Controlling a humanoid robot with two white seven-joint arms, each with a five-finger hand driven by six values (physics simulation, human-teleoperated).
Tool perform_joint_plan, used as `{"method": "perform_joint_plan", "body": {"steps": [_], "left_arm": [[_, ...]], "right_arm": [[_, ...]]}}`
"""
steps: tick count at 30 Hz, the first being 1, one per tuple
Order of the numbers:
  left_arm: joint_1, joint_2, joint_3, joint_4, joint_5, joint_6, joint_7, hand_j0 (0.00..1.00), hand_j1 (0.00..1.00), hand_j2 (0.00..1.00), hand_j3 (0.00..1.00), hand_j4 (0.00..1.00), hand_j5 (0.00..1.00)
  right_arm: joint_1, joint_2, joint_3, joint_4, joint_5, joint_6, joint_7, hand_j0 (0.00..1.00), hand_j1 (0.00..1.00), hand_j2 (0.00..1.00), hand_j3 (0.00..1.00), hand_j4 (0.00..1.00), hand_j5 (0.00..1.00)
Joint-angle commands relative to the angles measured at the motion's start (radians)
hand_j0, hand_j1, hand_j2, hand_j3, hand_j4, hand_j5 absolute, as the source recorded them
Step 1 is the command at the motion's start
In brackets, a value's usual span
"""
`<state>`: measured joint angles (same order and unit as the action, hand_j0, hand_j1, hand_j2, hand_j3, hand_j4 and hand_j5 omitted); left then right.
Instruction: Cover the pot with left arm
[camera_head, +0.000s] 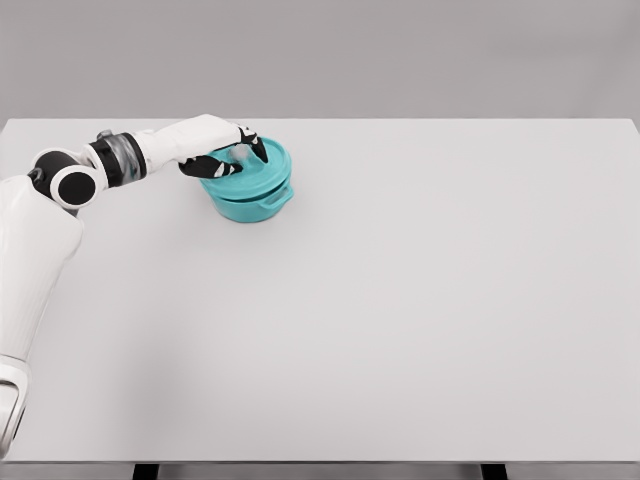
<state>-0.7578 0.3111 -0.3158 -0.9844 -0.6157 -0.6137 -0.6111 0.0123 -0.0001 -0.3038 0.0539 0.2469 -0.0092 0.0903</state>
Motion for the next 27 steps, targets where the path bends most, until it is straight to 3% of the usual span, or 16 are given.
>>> {"method": "perform_joint_plan", "body": {"steps": [1, 27], "left_arm": [[0.000, 0.000, 0.001, 0.000, 0.007, 0.003, 0.000, 0.61, 0.61, 0.61, 0.61, 0.61, 0.61], [-0.005, 0.002, 0.001, -0.002, 0.007, 0.003, 0.000, 0.66, 0.66, 0.66, 0.66, 0.66, 0.66]], "right_arm": [[0.000, 0.000, 0.000, 0.000, 0.000, 0.000, 0.000, 1.00, 1.00, 1.00, 1.00, 1.00, 1.00], [0.000, 0.000, 0.000, 0.000, 0.000, 0.000, 0.000, 1.00, 1.00, 1.00, 1.00, 1.00, 1.00]]}}
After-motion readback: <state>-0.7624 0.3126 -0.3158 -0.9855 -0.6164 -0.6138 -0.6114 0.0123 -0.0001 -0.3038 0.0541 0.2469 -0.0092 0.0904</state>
